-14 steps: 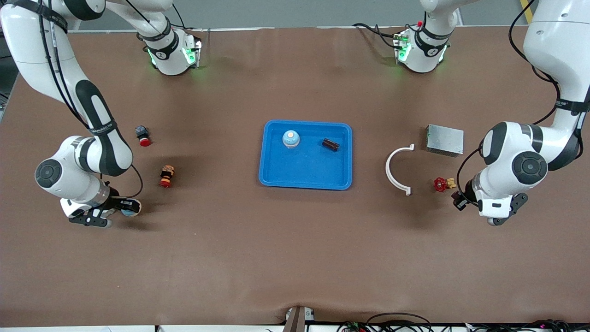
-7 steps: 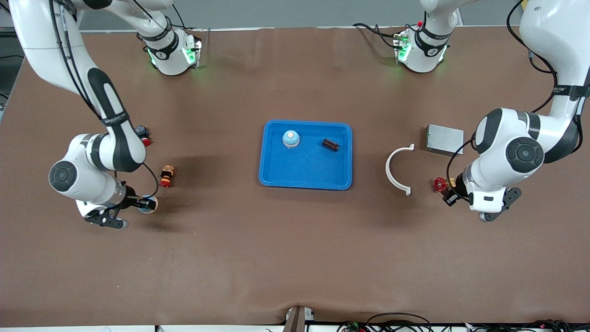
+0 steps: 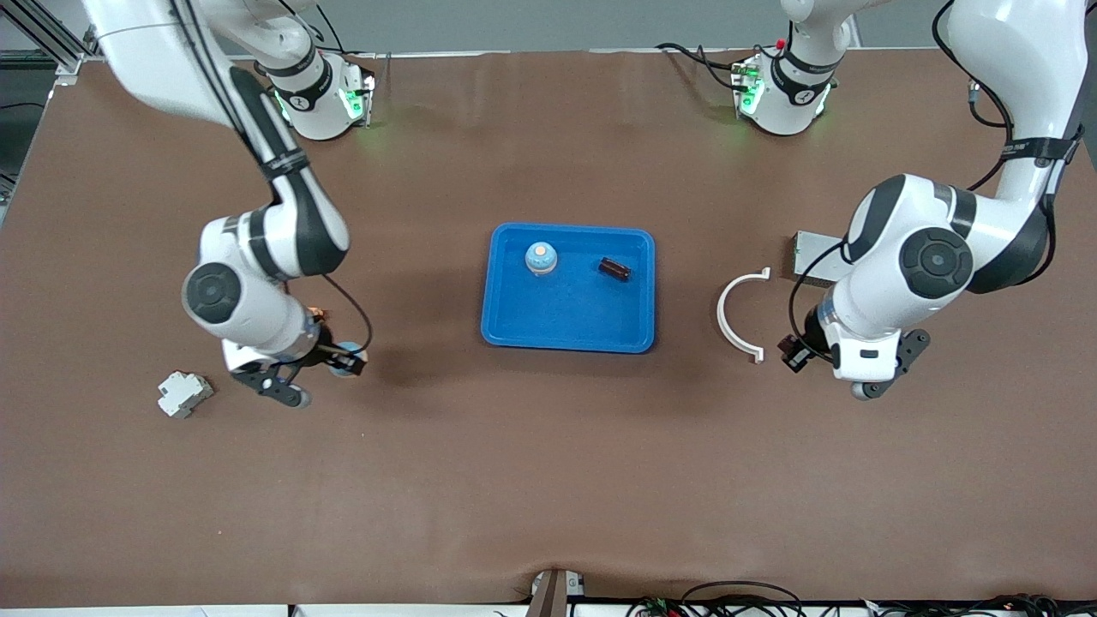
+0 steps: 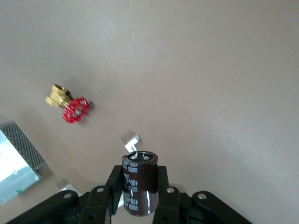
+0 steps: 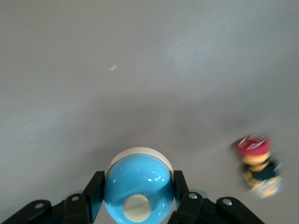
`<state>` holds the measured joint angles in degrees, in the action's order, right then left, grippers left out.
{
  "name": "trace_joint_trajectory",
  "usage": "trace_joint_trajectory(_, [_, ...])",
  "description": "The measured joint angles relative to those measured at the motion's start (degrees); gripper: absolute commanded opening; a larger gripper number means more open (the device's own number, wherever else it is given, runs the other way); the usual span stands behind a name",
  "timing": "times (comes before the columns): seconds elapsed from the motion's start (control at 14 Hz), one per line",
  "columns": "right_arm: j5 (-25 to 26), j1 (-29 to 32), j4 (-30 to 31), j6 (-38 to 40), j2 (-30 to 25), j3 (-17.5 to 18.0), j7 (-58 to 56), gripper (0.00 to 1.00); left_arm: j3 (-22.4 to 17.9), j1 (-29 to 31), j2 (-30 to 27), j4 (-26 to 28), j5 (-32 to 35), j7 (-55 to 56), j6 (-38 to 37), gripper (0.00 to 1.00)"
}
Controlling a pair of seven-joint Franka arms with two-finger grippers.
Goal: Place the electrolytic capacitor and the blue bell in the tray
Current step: 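Lift and carry the bell and capacitor toward the tray with both grippers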
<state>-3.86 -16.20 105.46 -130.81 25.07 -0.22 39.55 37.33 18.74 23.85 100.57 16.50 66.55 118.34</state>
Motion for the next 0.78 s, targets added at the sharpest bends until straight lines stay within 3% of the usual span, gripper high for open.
trace_joint_trajectory(0.78, [-0.09, -18.07, 0.21, -2.28, -0.58, -0.06, 29.13, 0.00, 1.24, -3.16, 0.41, 0.12, -0.04, 6.92, -0.37, 0.00])
